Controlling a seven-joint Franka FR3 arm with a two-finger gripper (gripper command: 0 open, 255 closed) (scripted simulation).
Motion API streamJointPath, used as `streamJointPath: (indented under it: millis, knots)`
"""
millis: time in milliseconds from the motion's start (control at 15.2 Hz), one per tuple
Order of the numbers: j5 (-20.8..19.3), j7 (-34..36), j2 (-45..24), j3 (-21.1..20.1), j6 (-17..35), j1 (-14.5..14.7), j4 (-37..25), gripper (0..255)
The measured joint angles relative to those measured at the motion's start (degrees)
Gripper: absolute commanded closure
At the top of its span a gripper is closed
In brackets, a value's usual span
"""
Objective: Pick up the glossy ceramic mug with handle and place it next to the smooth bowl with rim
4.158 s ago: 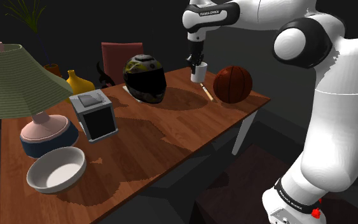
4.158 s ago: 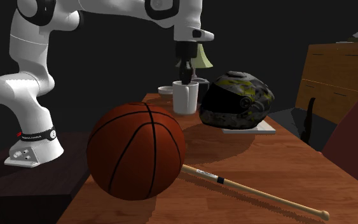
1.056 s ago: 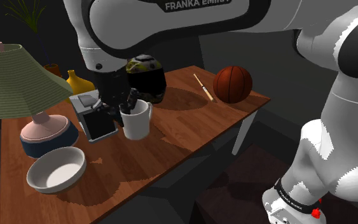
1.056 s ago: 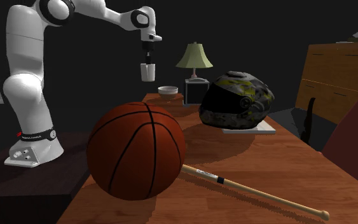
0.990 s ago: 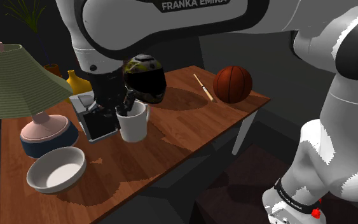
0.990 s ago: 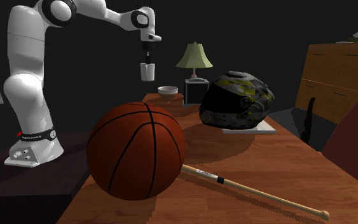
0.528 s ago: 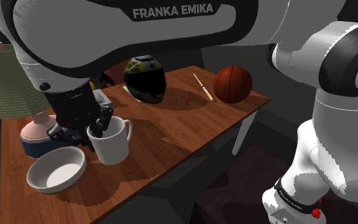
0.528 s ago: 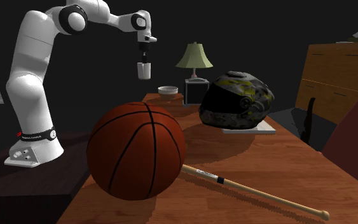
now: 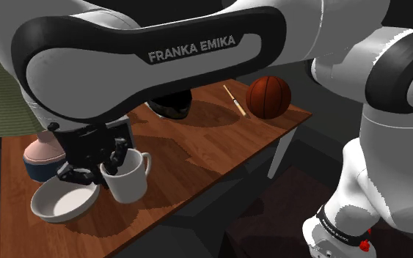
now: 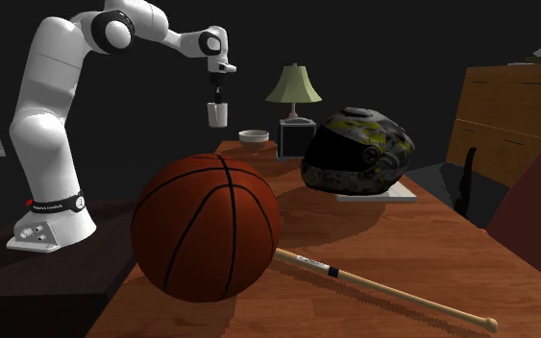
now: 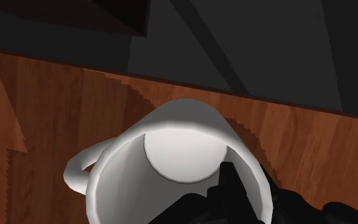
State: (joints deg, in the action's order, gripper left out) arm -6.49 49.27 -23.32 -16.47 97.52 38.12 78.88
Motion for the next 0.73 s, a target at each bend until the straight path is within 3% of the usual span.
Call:
streamJointPath:
  millis: [726]
  knots:
    - [-0.39,0.37,-0.98,0.24,7.81,-0.29,6.89,255]
